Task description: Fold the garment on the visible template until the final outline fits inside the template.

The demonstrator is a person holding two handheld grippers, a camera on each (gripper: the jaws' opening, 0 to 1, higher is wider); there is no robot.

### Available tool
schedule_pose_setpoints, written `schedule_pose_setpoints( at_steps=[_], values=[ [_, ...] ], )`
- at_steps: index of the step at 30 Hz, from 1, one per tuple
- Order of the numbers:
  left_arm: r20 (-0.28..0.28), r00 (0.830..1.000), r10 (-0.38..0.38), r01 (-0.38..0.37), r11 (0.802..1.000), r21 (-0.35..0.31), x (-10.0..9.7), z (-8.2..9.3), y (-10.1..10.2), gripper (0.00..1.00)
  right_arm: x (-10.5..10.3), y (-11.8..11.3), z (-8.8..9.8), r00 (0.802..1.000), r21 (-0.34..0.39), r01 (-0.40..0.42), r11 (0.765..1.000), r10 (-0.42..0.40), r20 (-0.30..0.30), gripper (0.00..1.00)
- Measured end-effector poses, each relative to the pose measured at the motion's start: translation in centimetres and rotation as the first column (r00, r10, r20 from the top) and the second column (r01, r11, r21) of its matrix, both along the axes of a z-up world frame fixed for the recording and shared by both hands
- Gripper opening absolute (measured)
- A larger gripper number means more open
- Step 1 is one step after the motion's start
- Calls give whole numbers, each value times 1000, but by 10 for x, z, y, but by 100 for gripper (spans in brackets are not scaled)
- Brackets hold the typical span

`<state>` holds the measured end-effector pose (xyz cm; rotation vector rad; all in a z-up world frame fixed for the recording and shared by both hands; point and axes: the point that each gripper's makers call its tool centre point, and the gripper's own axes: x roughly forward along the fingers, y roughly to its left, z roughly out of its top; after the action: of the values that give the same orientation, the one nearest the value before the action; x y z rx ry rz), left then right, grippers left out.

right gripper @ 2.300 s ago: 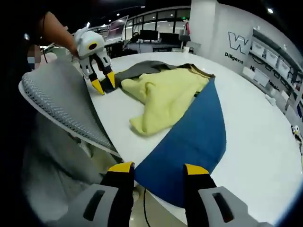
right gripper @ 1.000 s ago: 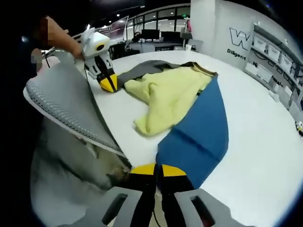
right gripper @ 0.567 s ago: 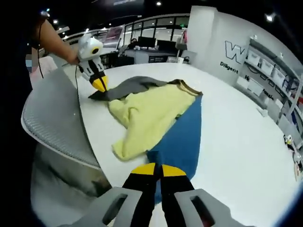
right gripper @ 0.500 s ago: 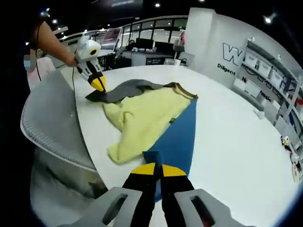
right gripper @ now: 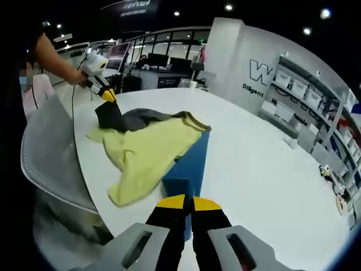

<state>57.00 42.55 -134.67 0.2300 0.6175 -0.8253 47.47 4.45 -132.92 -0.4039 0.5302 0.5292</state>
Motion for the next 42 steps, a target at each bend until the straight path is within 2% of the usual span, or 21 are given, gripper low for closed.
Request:
schedule_pose_setpoints(
  at_steps=[11,20,24,27,31,33,35,36,37,42],
  values=[
    [62,996,71,-74,996,52,32,23,35,2,20,-25,28,996,12,74,997,-74,49,0],
    [131,978,160,-169,984,63,61,52,64,2,23,-34,34,993,26,100,995,-102,62,0],
    [159,956,246,-256,966,44,76,65,88,2,25,-41,37,990,40,125,991,-127,65,0],
    [154,930,334,-340,941,9,85,71,108,2,25,-43,38,989,45,132,990,-134,65,0],
    [157,890,428,-430,903,-25,95,79,136,2,26,-45,37,988,43,136,990,-139,62,0],
    [159,862,481,-481,876,-42,99,82,152,2,26,-47,37,988,38,140,989,-142,62,0],
    [154,847,509,-508,860,-52,101,83,163,2,27,-48,37,988,40,142,989,-144,62,0],
    [155,831,534,-532,845,-60,102,85,171,2,27,-48,37,987,40,144,989,-146,62,0],
    [150,822,549,-546,836,-65,102,85,176,2,28,-48,38,987,41,147,988,-149,62,0],
    [147,795,589,-585,808,-72,105,82,199,2,30,-47,38,987,37,148,988,-150,58,0]
  ],
)
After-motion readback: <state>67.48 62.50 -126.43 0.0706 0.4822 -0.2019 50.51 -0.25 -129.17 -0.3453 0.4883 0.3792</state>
